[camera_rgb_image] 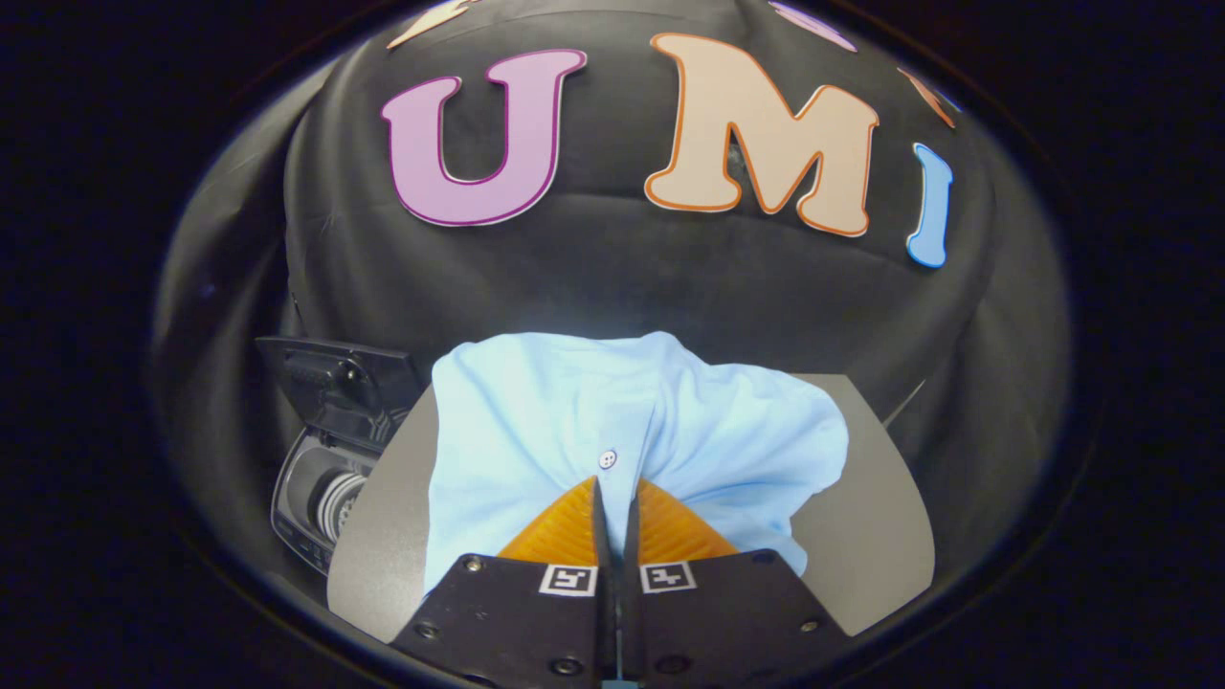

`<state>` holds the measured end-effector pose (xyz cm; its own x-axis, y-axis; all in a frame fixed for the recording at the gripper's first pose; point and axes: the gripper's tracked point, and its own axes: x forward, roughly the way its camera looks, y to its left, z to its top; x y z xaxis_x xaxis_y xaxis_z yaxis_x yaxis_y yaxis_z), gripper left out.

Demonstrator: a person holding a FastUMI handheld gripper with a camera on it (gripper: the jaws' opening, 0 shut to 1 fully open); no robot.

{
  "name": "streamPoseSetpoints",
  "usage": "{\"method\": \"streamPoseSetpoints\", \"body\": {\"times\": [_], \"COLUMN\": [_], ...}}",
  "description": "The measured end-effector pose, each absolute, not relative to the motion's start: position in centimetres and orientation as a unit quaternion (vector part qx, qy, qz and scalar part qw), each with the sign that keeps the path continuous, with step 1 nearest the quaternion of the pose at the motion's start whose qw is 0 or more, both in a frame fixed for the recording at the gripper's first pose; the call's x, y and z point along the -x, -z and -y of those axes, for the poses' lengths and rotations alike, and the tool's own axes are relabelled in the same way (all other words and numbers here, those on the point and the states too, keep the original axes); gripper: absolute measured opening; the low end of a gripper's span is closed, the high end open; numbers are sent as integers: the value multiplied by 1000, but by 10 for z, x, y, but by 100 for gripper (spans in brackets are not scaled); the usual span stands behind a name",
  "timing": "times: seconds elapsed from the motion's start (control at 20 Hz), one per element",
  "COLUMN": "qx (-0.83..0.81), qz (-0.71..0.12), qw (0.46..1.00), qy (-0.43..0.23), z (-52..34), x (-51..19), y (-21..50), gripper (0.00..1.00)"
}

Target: Put the clothes into the washing machine and then close the washing machine lid.

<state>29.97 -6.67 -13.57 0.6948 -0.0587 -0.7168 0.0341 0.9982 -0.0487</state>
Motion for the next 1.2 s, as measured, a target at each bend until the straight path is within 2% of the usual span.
{"method": "streamPoseSetpoints", "body": {"times": [0.4,0.8,1.2], "qx": [14,0,-7], "qz": [-376,-344,-373], "qw": [926,935,913], "qy": [15,-87,-164], "z": [50,-81,-199], "x": [-301,-292,-280], "y": [130,114,137], "gripper": [2,2,2]}}
